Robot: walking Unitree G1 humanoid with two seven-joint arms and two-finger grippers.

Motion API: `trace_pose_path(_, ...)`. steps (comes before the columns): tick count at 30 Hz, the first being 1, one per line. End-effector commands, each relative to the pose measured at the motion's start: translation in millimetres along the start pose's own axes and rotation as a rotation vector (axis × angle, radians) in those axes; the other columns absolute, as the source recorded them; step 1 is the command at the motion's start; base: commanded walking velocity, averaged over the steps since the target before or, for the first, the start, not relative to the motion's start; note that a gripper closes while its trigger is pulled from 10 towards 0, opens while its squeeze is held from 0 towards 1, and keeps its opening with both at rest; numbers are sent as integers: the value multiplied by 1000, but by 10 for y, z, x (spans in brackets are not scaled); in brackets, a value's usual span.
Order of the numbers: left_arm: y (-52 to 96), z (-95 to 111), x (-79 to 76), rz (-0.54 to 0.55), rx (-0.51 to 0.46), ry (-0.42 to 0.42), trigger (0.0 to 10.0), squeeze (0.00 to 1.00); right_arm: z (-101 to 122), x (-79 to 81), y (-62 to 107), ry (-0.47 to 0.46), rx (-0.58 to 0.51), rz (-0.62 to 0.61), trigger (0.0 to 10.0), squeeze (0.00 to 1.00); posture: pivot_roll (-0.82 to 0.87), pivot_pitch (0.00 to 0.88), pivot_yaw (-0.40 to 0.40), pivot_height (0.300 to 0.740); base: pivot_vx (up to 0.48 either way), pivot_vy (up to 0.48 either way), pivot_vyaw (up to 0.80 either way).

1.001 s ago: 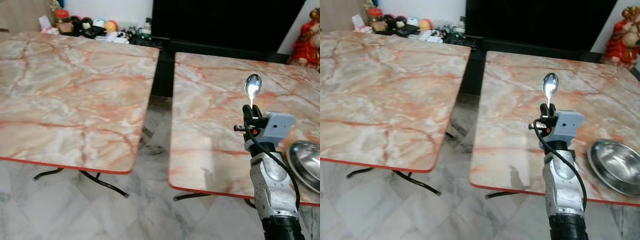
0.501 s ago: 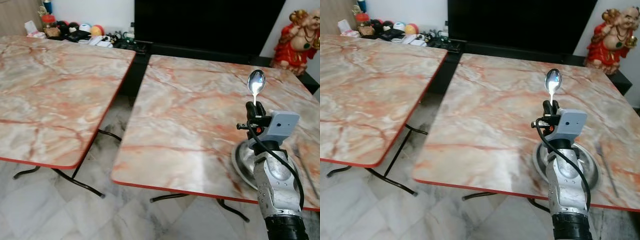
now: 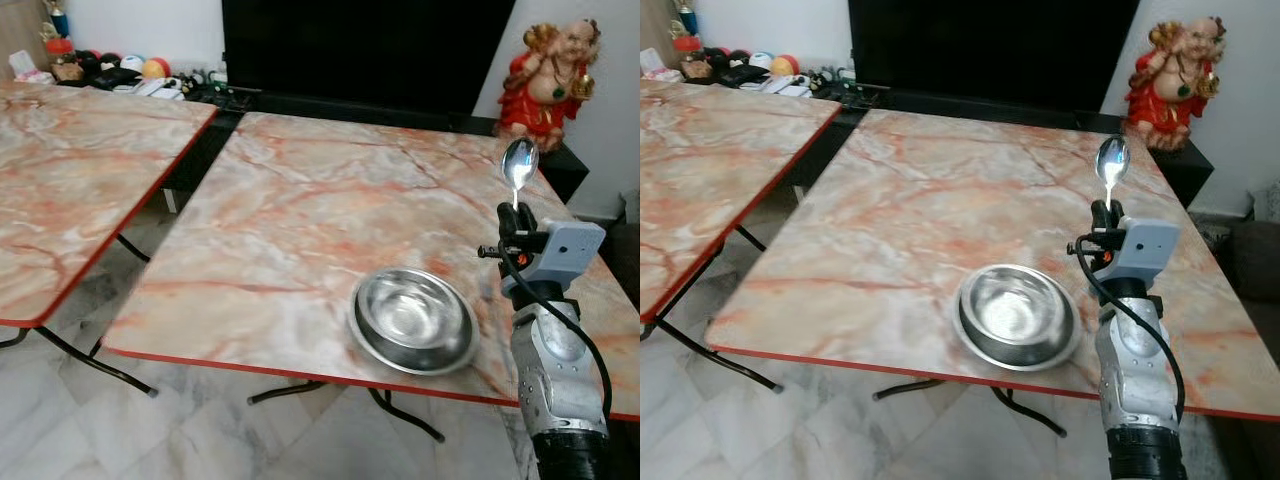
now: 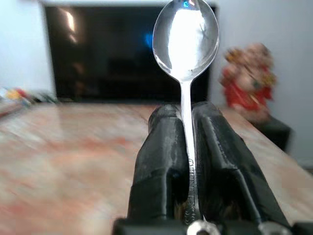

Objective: Setting the table

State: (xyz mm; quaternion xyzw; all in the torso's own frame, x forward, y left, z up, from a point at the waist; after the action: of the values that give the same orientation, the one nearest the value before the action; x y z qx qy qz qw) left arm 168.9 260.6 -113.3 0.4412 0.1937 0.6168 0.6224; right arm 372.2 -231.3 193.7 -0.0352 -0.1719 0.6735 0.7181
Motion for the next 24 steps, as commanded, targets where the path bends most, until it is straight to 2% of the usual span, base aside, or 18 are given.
trace_pose_path(1, 18, -51, 62, 7, 13, -18, 10000, 0, 55, 30, -33, 6, -17, 3, 10000, 0, 34, 59, -34, 740, 0, 0, 0)
trace_pose_path(7, 16, -44, 63, 13, 9, 7, 10000, 0, -7, 8, -2, 9, 10, -15, 10000, 0, 35, 77, -37, 740, 0, 0, 0)
trace_pose_path(11, 16, -46, 58, 15, 10, 4, 10000, 0, -59, -47, 7, 22, 42, -41, 10000, 0, 37, 79, -39, 740, 0, 480, 0)
trace_pose_path(14, 14, -32, 51, 10, 4, -9, 10000, 0, -130, -119, 7, 48, 91, -81, 10000, 0, 37, 78, -41, 740, 0, 0, 0)
trace_pose_path(16, 13, -29, 50, 11, 4, -7, 10000, 0, -229, -182, 11, 81, 161, -110, 10000, 0, 38, 79, -41, 740, 0, 0, 0)
trace_pose_path(20, 11, -27, 50, 10, 4, -5, 10000, 0, -330, -230, 21, 98, 227, -137, 10000, 0, 38, 81, -39, 740, 0, 0, 0)
trace_pose_path(24, 10, -32, 51, 3, 10, -2, 10000, 0, -624, -280, 67, 75, 396, -166, 10000, 0, 42, 83, -37, 740, 0, 0, 0)
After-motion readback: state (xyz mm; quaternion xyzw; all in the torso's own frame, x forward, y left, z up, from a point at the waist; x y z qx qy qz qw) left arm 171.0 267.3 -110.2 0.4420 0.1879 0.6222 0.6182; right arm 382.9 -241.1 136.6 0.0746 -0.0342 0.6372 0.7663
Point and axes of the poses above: a point about 5 cm out from each wrist's last joint towards the gripper, its own y axis pointing back from the gripper into the wrist, its own z axis along the axis of the wrist's last joint, x = y × z, the point moved 4 cm from there along -y, pointing out of the wrist towards the gripper, and after that the axes turned 12 degrees about -y, right-handed, at the moved point
